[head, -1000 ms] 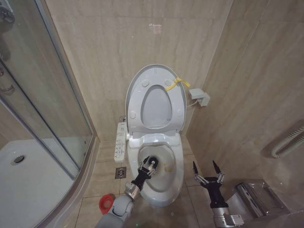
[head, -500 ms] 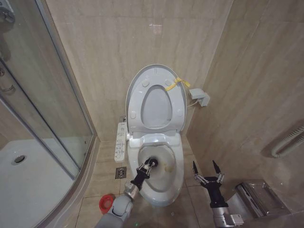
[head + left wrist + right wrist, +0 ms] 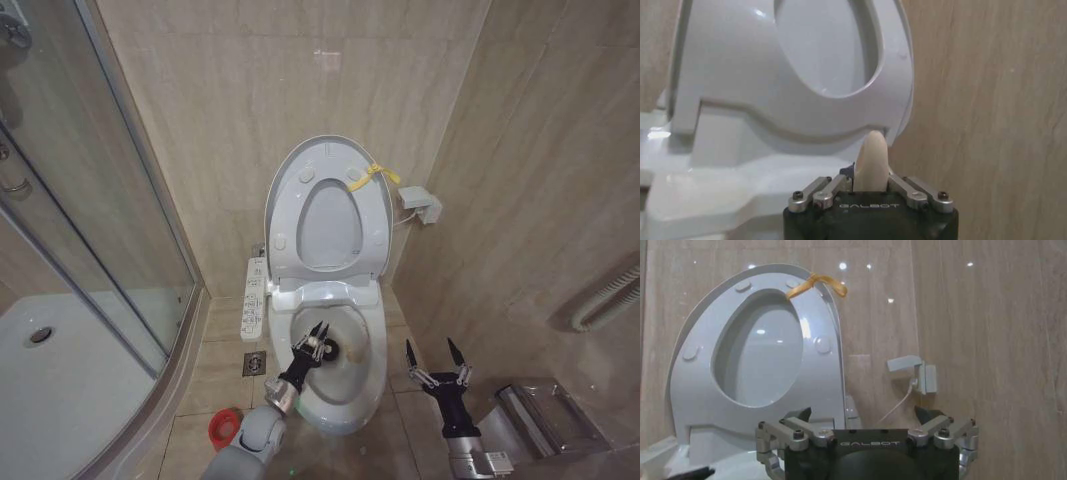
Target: Open the toilet lid, clean the toilet bowl with a toilet brush, close the toilet lid, and flush.
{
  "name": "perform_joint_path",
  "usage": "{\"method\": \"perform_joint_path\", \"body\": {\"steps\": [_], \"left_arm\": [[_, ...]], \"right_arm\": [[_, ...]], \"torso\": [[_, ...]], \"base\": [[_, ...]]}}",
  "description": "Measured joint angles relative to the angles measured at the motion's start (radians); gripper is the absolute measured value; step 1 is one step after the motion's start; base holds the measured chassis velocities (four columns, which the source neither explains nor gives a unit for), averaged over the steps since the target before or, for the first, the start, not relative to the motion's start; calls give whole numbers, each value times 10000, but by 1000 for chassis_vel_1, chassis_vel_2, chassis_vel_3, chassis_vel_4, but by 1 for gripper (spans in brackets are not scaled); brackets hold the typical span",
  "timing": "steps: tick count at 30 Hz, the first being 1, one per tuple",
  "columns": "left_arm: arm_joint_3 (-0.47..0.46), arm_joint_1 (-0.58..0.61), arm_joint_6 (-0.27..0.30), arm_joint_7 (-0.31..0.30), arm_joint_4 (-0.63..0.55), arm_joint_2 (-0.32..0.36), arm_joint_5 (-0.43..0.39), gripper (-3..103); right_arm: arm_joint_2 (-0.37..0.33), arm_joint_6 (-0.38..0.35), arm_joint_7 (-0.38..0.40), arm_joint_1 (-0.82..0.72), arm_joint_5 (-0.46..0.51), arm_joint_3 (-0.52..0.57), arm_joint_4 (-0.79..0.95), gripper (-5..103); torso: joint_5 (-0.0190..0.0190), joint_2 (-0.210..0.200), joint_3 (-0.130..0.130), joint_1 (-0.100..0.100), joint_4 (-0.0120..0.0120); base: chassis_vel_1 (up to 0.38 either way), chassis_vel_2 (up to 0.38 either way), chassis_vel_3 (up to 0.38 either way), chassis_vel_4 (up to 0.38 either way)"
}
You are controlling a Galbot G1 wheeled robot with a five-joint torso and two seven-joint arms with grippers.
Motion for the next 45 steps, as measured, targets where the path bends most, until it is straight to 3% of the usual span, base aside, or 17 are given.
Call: {"method": "perform_joint_path", "body": {"steps": [12,25,34,45], "left_arm": [[131,214,109,-152,-253,-6,-211,18],[-10,-345,48,-46,1506,-100,-287,18],[727,-787,-203,182,1089,-860,-972,19],[1132,-1448,-174,365,1011,-1670,-1200,19]], "right_arm": [[-47,0,-1,-46,-16,13,61,100],[-42,0,0,-12,-26,0,11,100],[-12,24,-23,-49,-36,-16,-8,100],[-11,40,-25,-253,-53,143,70,100]], "torso": [[0,2,0,0,0],[0,3,-2,-1,1],[4,0,1,2,0],[0,-1,1,2,1]], "base": [[0,0,0,0],[0,0,0,0],[0,0,0,0],[0,0,0,0]]}}
